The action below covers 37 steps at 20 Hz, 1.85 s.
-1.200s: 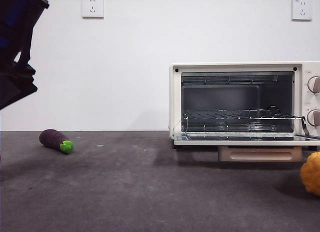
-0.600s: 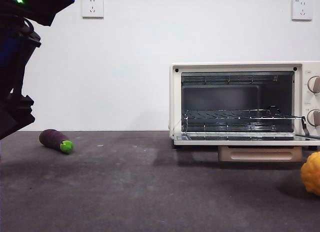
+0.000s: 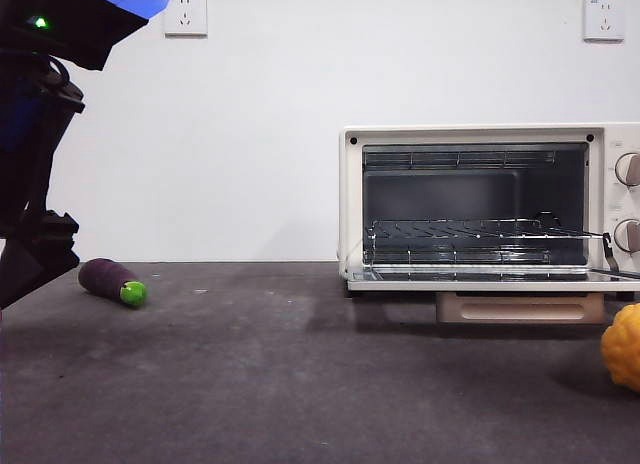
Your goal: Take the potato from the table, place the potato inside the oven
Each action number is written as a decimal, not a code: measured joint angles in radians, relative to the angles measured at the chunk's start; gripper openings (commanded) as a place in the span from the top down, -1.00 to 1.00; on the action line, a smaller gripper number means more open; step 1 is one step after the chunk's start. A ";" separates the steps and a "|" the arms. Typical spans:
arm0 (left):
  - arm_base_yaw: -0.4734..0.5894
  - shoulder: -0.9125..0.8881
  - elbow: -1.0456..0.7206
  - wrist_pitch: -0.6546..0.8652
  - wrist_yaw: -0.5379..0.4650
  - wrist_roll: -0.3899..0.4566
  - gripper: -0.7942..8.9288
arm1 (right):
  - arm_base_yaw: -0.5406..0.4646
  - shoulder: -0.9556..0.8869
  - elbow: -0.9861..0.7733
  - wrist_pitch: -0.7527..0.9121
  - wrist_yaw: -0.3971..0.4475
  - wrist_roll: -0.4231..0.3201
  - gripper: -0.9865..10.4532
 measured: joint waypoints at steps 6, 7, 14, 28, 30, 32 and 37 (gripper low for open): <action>0.000 0.000 0.000 0.000 0.000 0.000 0.85 | 0.000 0.000 0.022 -0.109 0.041 0.013 0.77; 0.000 0.000 0.000 0.000 0.000 0.000 0.85 | 0.000 0.000 0.048 -0.171 0.041 0.018 0.77; 0.000 0.000 0.000 0.000 -0.009 -0.005 0.85 | -0.011 -0.005 0.460 -0.586 0.041 0.024 0.77; 0.000 0.000 0.000 0.000 -0.009 -0.114 0.85 | -0.023 -0.190 0.721 -0.667 0.130 0.147 0.77; 0.000 0.000 0.000 0.000 -0.010 -0.116 0.85 | -0.007 -0.286 0.619 -0.667 0.134 0.151 0.77; 0.000 0.000 0.000 0.000 -0.010 -0.117 0.85 | 0.018 -0.418 0.472 -0.667 0.174 0.151 0.77; 0.000 0.000 0.000 0.000 -0.065 -0.113 0.85 | 0.023 -0.803 -0.005 -0.667 0.262 0.151 0.77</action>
